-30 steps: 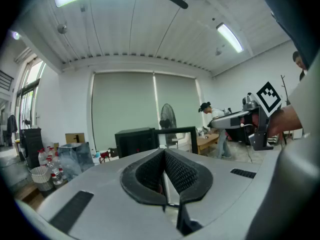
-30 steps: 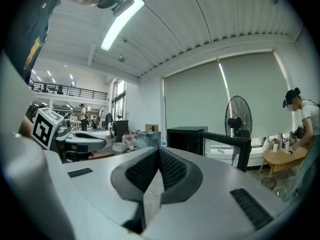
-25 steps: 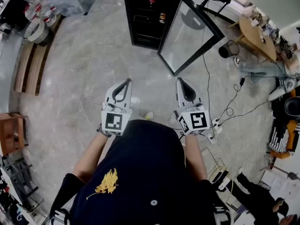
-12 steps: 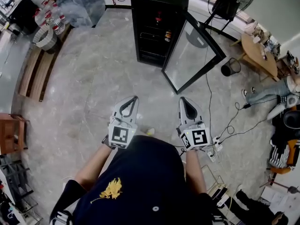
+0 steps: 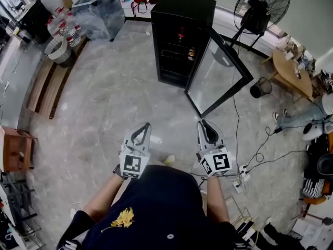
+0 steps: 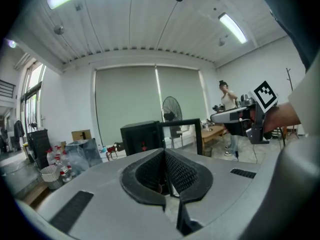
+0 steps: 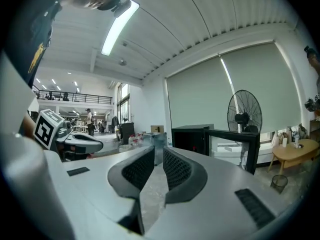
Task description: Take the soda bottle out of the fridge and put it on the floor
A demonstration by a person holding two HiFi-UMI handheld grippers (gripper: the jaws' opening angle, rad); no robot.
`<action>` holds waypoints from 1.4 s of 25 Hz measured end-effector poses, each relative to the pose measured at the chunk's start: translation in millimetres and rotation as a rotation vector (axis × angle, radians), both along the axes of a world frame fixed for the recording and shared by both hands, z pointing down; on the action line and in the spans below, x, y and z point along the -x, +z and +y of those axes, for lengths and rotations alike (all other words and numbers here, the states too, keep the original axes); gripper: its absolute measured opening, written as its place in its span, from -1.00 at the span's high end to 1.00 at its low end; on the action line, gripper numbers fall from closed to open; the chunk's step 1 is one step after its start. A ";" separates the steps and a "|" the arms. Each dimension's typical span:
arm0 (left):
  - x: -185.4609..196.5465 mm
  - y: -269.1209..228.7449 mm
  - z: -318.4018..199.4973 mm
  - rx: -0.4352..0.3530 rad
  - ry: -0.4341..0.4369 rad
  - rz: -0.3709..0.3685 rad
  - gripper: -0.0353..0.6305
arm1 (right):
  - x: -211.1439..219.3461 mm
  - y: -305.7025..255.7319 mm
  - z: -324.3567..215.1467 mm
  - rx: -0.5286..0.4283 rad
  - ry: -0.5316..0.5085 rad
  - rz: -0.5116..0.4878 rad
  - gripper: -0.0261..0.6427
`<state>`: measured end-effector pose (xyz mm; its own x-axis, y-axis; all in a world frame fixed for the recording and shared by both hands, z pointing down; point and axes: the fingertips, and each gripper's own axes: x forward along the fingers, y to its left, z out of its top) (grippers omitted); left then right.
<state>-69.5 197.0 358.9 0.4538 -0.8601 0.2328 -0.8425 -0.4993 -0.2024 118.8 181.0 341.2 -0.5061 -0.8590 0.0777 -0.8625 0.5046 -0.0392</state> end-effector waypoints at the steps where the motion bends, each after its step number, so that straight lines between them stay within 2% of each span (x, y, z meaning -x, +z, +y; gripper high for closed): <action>1: 2.1 0.0 0.0 0.005 -0.008 -0.003 0.84 | 0.2 0.0 -2.1 0.005 -0.005 -0.004 0.76; 5: 4.4 -2.5 -4.6 0.012 -0.027 -0.015 0.84 | -1.5 -1.3 -15.4 0.015 -0.019 -0.006 0.57; 9: 6.4 -13.5 -18.0 -0.020 -0.057 -0.041 0.84 | -5.5 -2.4 -32.5 0.025 -0.041 -0.012 0.46; 12: 17.3 -22.8 -33.0 -0.018 -0.097 -0.018 0.84 | -0.8 -3.1 -43.2 0.037 -0.068 -0.027 0.29; 15: 21.9 -26.2 -46.8 -0.012 -0.095 -0.020 0.84 | 6.7 -4.3 -55.1 0.035 -0.088 -0.030 0.18; 21: 26.5 -13.2 -86.1 0.015 -0.067 0.001 0.84 | 23.1 0.4 -90.2 0.058 -0.058 -0.048 0.10; 26: 38.9 -14.7 -140.6 0.015 -0.039 0.068 0.84 | 43.3 7.1 -127.5 0.103 0.004 -0.048 0.06; 28: 46.6 -15.9 -164.9 0.017 -0.015 0.070 0.84 | 53.7 9.8 -147.7 0.121 0.023 -0.046 0.06; 35: 80.8 -19.1 -233.0 0.027 0.043 0.110 0.84 | 90.2 15.2 -216.5 0.153 0.059 0.014 0.05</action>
